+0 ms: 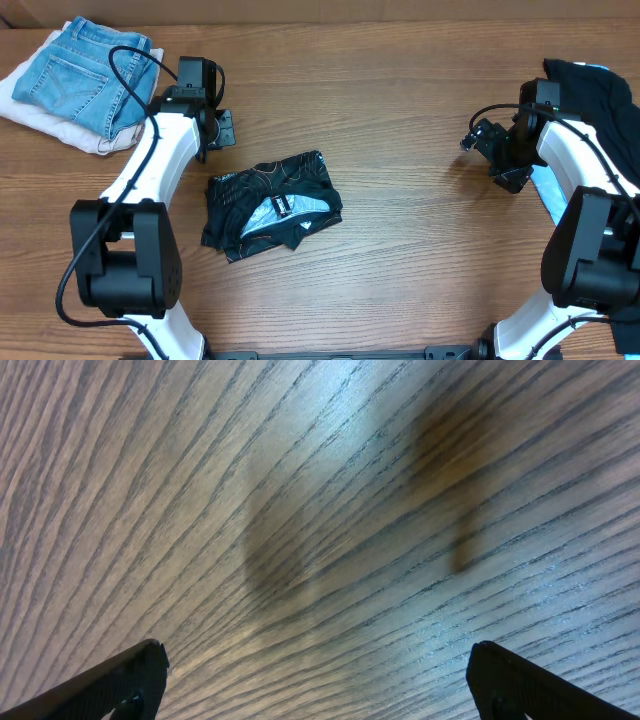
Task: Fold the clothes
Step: 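Release the jersey and raise the left gripper away to the left, then lower the left gripper onto the folded black jersey's left edge and grasp it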
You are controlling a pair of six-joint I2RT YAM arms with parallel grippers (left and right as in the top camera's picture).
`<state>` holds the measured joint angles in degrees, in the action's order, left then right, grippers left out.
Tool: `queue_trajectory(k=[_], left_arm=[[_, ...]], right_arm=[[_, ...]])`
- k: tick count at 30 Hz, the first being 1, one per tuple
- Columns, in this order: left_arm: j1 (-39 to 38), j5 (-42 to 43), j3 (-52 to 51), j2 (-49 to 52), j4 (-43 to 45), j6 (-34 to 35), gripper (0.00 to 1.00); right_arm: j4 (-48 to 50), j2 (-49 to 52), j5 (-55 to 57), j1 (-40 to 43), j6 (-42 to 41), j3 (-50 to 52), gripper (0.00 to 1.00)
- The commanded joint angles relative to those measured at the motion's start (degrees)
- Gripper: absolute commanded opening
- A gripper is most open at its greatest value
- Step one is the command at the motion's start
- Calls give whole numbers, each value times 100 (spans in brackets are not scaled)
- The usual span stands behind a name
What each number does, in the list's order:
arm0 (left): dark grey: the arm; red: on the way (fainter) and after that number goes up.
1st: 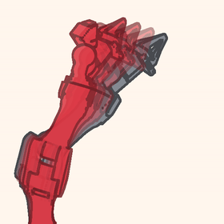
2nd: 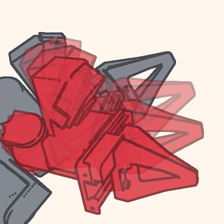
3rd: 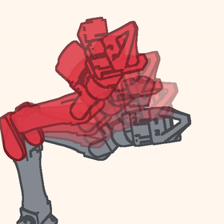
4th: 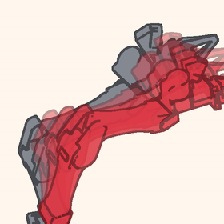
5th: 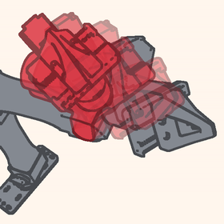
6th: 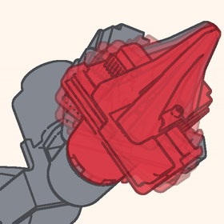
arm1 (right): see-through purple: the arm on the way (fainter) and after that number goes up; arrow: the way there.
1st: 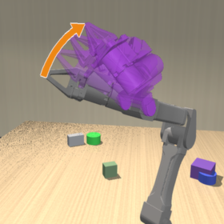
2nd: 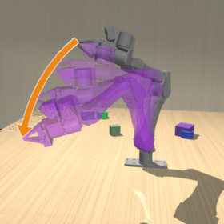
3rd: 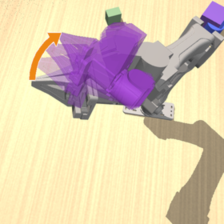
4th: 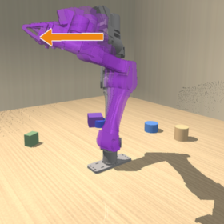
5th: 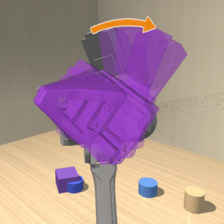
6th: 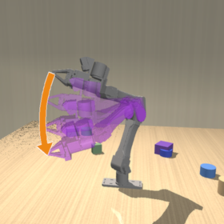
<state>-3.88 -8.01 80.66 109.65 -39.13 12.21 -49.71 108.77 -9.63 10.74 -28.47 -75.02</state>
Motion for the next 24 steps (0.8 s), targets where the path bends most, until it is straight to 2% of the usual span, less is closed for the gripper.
queue_trajectory(k=[1,14,18,24], left_arm=[[24,-31,44,258,44,-24,4],[24,13,44,909,-133,-44,4],[22,68,44,911,-376,-39,4],[22,616,44,911,-999,81,4]], right_arm=[[20,-184,59,-2,20,35,100],[20,-184,59,-2,20,35,100],[20,-184,59,-2,20,35,100],[20,-184,59,-2,20,35,100]])
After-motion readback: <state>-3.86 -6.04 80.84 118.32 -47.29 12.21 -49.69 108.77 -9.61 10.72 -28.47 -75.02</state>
